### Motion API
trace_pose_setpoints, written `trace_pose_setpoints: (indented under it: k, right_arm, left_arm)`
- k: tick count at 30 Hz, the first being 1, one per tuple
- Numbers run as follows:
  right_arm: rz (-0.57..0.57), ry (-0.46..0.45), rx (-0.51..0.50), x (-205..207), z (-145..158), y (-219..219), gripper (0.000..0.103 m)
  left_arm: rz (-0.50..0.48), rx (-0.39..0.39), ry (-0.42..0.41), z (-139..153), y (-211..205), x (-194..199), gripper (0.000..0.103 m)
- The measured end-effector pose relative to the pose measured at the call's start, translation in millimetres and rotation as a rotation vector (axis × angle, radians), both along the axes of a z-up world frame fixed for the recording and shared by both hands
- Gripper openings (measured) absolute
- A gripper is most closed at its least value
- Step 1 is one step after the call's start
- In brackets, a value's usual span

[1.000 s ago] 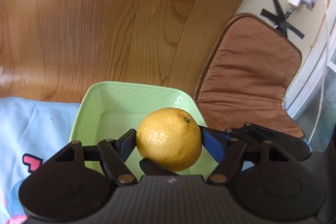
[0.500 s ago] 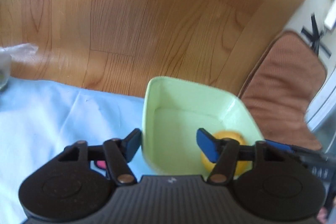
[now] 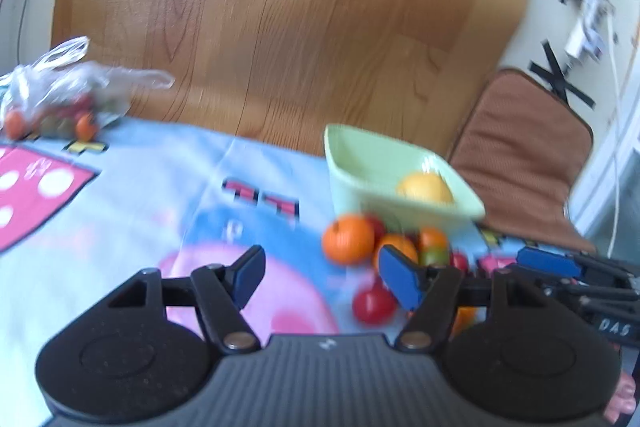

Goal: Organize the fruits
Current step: 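Lower the grapefruit into the green bowl and open the left gripper, then grasp a tangerine with the left gripper while the right gripper grasps a green tomato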

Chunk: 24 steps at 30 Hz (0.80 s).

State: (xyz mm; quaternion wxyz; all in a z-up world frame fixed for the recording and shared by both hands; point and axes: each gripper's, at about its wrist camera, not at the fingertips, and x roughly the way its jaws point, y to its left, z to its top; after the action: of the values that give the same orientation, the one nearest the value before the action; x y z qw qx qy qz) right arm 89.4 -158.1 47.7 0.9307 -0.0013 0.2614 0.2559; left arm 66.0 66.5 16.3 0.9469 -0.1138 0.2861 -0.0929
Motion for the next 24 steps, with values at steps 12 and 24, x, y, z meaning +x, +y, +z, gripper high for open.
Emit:
trace_pose_setpoints:
  k: [12, 24]
  right_arm:
    - [0.043, -0.011, -0.100, -32, -15, 39, 0.046]
    - [0.241, -0.039, -0.244, -31, -30, 89, 0.040]
  left_arm:
    - [-0.092, -0.056, 0.004, -12, 0, -68, 0.057]
    - [-0.037, -0.162, 0.013, -7, 34, -78, 0.057]
